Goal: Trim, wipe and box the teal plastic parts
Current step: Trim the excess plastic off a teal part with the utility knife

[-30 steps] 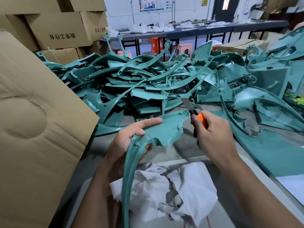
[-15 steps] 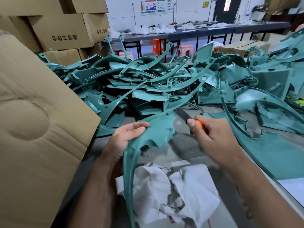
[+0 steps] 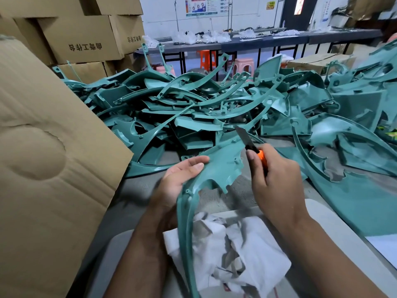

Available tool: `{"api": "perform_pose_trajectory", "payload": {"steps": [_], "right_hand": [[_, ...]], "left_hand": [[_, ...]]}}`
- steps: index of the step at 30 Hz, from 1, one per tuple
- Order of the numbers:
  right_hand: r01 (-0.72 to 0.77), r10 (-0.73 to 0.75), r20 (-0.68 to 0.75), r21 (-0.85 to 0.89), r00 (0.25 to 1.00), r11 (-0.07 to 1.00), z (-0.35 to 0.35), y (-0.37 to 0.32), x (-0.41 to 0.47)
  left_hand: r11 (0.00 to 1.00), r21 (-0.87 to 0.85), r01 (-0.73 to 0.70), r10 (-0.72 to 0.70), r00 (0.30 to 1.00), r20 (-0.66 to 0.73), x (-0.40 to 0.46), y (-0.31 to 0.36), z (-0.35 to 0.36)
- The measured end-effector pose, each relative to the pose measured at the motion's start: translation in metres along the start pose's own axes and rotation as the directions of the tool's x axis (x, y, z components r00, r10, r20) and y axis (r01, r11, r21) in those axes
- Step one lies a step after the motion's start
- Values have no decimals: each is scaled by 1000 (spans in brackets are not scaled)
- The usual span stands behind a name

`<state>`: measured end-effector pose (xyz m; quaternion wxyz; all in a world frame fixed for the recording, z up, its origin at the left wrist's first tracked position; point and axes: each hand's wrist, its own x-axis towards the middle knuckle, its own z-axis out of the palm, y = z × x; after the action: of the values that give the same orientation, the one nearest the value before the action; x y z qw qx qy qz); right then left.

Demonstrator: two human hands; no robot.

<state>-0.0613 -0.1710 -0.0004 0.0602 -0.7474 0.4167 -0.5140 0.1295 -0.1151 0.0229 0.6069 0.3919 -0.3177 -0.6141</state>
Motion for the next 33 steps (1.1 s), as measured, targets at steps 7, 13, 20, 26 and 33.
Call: {"api": "perform_pose_trajectory", "payload": {"steps": [7,13,20,26,33], "right_hand": [[88,-116,155,176,981,980,-3,-6,0],[181,-256,240,297,936,938,-18,-1,6],[215,-304,197,376,932,901,-17,-6,2],[80,-110,125,224,986,971,-7,0,0],[69,-133,208,289,969,955,0,-3,-4]], "left_hand": [[998,-12,-63,62,995,-82,-2,7,-18],[993,59,-101,106,991,-86,-8,14,-26],[987,143,-77,98,985,-141,-13,20,-22],[982,164,-90,105,990,-90,-16,21,-18],[987,135,-90,108,985,-137,-14,22,-15]]}}
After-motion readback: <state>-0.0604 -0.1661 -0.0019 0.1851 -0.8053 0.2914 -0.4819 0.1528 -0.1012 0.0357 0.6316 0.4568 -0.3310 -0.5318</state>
